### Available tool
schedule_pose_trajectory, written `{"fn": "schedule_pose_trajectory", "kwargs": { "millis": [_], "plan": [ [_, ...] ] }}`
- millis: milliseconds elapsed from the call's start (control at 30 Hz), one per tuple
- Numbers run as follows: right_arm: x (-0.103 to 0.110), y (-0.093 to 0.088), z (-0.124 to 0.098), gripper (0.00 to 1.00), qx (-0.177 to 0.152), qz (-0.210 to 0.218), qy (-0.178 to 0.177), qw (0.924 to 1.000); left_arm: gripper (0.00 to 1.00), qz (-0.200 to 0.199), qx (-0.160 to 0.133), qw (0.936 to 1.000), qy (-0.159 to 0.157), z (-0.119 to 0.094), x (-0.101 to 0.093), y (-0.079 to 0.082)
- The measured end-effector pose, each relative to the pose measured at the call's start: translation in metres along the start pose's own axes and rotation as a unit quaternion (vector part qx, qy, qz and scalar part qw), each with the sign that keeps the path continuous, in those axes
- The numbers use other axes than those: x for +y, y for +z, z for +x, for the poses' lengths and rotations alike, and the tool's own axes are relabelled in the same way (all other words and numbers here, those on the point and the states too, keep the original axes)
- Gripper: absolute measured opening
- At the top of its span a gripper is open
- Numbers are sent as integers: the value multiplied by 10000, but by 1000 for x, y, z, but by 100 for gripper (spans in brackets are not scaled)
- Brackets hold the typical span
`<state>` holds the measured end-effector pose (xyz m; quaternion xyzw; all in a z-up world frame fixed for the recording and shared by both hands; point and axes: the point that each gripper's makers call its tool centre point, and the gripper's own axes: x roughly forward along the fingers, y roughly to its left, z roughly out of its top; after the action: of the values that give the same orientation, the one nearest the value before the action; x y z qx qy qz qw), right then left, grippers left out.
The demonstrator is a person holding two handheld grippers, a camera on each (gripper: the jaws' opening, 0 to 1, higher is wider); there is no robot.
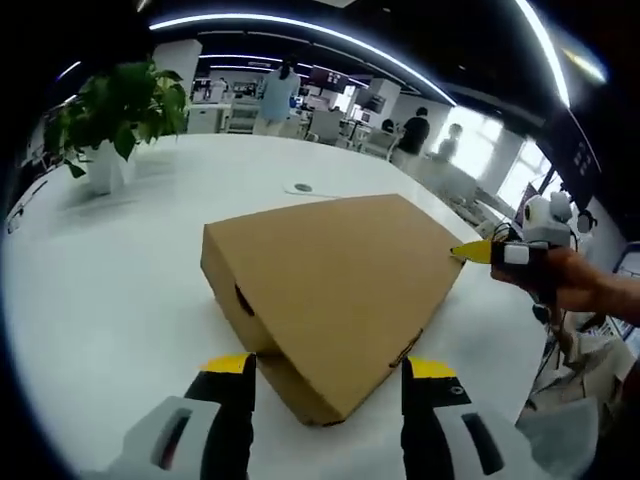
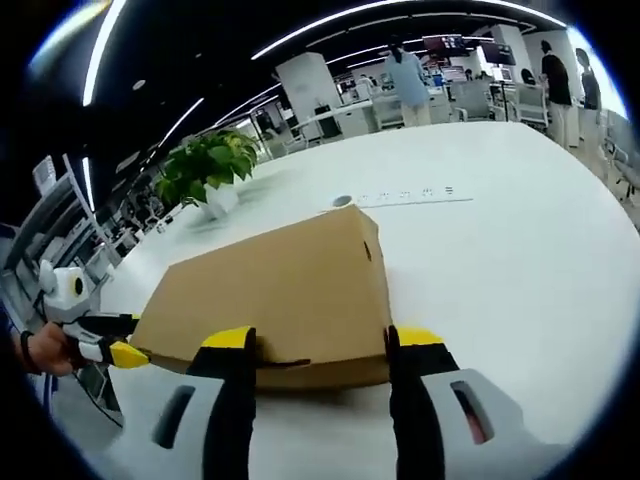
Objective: Operate the shoe box by opening the lid, removing the specified soft item, and placing it in the target area until the item is outside and the box remains undamaged.
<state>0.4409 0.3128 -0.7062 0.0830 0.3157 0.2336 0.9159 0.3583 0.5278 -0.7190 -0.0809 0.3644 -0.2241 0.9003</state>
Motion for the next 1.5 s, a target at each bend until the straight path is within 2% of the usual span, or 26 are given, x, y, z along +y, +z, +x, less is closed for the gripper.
{"fn": "schedule_pose_trajectory", "kwargs": {
  "millis": [267,467,833,1200,1500],
  "plan": [
    [9,-4,-4,47,-26,66,16,10000,58,165,33,9998,58,0,6,-1],
    [22,-12,-7,47,-29,108,-30,9999,58,244,84,9996,61,-9,15,-7],
    [61,-33,-15,47,20,133,-22,9999,57,311,149,9994,102,-44,26,-29],
    [98,-52,-22,47,81,96,79,9999,58,190,131,9994,258,-78,38,-53],
    [109,-59,-25,46,61,132,96,9998,58,154,112,9993,334,-90,43,-60]
  ]
}}
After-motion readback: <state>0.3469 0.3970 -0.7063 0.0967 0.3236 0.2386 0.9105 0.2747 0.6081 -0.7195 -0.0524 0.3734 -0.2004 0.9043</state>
